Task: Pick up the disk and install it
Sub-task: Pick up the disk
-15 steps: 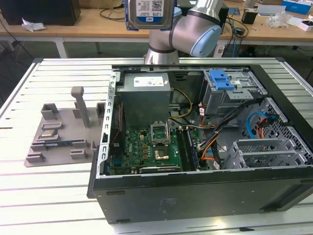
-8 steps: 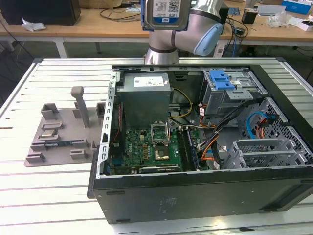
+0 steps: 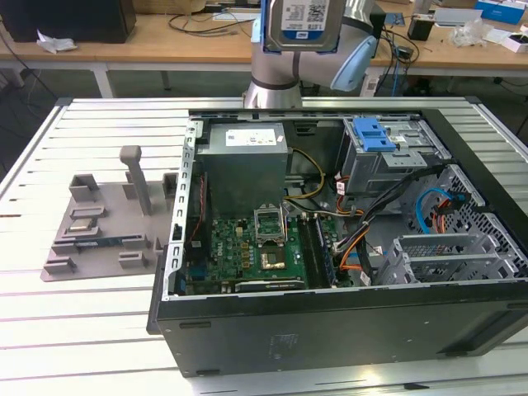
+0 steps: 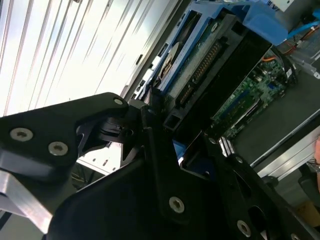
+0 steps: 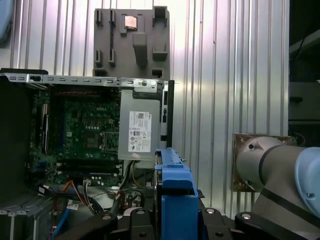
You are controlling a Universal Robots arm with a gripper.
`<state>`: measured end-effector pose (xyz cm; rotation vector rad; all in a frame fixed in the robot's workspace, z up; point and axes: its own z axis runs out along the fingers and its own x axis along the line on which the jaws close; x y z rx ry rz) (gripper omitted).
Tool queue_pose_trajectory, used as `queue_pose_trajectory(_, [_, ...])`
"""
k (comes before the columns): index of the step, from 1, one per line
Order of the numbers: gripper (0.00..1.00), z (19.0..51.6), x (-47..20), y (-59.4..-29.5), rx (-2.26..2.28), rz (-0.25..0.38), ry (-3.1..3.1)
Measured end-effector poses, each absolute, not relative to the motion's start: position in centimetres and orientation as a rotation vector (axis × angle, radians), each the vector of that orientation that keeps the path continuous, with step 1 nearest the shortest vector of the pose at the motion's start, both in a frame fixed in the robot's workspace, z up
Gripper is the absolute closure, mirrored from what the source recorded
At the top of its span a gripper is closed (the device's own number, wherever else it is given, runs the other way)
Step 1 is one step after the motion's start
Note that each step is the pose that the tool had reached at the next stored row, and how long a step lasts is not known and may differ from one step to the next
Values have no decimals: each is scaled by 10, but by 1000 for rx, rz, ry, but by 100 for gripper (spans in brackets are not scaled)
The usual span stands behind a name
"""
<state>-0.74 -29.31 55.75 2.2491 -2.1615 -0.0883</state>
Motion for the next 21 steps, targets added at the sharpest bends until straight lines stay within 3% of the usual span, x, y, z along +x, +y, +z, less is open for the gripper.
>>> queue_pose_trajectory(8, [63,551,14,-300,2249,-89,-2161])
queue_pose_trajectory(21, [63,540,15,-358,2256,-104,-2169])
